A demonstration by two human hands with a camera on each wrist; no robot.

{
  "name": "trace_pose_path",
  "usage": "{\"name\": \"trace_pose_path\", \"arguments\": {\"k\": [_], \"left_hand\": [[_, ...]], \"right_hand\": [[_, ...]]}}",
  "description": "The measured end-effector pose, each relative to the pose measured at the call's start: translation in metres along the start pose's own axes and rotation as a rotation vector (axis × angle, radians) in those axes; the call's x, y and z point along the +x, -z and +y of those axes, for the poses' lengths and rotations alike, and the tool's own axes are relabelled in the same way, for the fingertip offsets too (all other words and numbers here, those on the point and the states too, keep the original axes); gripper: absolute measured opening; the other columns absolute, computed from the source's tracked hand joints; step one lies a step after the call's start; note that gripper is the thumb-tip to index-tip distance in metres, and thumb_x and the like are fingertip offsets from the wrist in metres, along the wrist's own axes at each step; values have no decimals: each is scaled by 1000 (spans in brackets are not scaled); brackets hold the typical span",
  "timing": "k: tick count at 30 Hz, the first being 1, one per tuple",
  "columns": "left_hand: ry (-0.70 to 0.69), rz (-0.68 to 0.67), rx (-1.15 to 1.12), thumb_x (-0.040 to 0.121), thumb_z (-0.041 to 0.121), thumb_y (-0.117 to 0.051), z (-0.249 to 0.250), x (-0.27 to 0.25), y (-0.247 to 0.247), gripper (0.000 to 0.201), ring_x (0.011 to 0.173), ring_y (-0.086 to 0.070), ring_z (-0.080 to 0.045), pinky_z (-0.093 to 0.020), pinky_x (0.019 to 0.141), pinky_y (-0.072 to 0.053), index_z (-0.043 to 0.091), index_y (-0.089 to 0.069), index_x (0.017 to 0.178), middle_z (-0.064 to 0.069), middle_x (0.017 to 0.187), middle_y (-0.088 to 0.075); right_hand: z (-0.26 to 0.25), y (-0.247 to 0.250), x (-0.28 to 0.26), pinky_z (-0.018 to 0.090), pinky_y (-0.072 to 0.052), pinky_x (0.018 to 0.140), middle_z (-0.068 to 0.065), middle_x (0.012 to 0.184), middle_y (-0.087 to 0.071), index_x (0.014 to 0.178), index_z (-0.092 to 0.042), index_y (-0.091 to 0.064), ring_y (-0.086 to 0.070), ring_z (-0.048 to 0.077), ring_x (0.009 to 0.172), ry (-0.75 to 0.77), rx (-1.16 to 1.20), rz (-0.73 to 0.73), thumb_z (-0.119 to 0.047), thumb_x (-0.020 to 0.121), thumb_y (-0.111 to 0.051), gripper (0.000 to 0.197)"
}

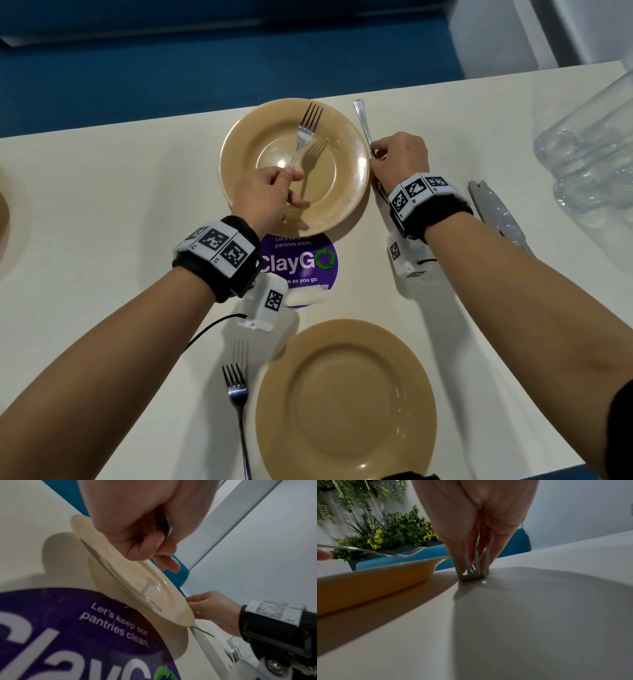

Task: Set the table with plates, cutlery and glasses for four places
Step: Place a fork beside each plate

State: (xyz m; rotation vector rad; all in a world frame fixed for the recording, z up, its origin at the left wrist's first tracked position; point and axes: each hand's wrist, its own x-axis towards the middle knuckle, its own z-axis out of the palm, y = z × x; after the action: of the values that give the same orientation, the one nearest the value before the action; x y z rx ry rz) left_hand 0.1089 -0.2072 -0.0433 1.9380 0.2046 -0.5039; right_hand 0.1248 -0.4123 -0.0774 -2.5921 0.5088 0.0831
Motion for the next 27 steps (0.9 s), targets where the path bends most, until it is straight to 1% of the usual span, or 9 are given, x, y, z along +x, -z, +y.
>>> {"name": "trace_pose_path", "arguments": {"k": [2, 4, 7, 11, 14, 18, 23, 25, 27], "left_hand": [[-4, 13, -3, 100, 28, -44, -2, 1, 1, 26, 33, -49, 0, -13, 39, -40, 16, -67, 105, 6, 51, -60], [-7, 26, 3, 99, 29, -45, -3, 3, 2, 26, 35, -47, 1, -13, 40, -40, 17, -68, 104, 8, 48, -61], [-13, 32, 5, 100, 28, -44, -4, 3, 2, 25, 34, -48, 2, -12, 40, -39, 18, -67, 104, 5, 56, -61], [-22, 34, 11, 100, 28, -44, -4, 2, 2, 26, 37, -50, 4, -12, 41, -39, 17, -67, 105, 5, 58, -61], [-17, 27, 12, 100, 28, -44, -4, 2, 2, 26, 35, -50, 4, -13, 41, -40, 17, -67, 106, 4, 60, -61], [-13, 26, 17, 100, 28, -44, -5, 1, 2, 26, 38, -52, 6, -18, 48, -41, 18, -67, 108, 4, 61, -61], [-11, 41, 2, 100, 27, -44, -5, -1, 4, 26, 35, -48, 4, -14, 41, -39, 18, -67, 106, 3, 61, -61], [-11, 47, -11, 99, 25, -44, -4, -3, 6, 25, 34, -47, 3, -13, 38, -38, 18, -67, 105, 2, 60, -61], [-20, 47, -6, 98, 22, -44, -4, -5, 9, 25, 36, -48, 3, -15, 40, -39, 17, -67, 106, 3, 60, -61]], "right_hand": [[2, 1, -1, 32, -51, 88, 14, 101, -72, 108, -11, -71, -65, 29, 96, 2, 1, 5, -5, 83, -56, 30], [4, 2, 0, 29, -50, 90, 12, 106, -71, 112, -11, -70, -64, 27, 101, -3, -8, 7, -2, 84, -54, 34], [4, 3, 1, 27, -49, 91, 11, 110, -70, 114, -12, -69, -64, 26, 103, -15, 1, 5, -1, 85, -53, 35], [3, 5, 2, 27, -49, 91, 11, 111, -70, 115, -11, -68, -64, 26, 104, -24, -1, 1, -1, 86, -53, 34], [2, 6, 1, 30, -50, 92, 12, 108, -71, 112, -9, -69, -64, 28, 102, -14, -12, -11, -2, 87, -54, 30], [3, 5, 0, 31, -50, 91, 14, 105, -71, 109, -8, -71, -65, 28, 99, -9, -4, -13, -2, 87, -54, 28], [3, 8, -2, 28, -47, 96, 11, 109, -71, 116, -9, -67, -63, 24, 105, -33, 26, -6, -8, 88, -57, 30], [0, 10, -5, 28, -46, 98, 10, 111, -69, 119, -9, -65, -62, 23, 107, -32, 38, 35, -9, 88, -56, 32], [-7, 13, -10, 27, -46, 96, 9, 110, -69, 119, -9, -65, -63, 22, 104, -9, 74, 88, -8, 88, -56, 32]]}}
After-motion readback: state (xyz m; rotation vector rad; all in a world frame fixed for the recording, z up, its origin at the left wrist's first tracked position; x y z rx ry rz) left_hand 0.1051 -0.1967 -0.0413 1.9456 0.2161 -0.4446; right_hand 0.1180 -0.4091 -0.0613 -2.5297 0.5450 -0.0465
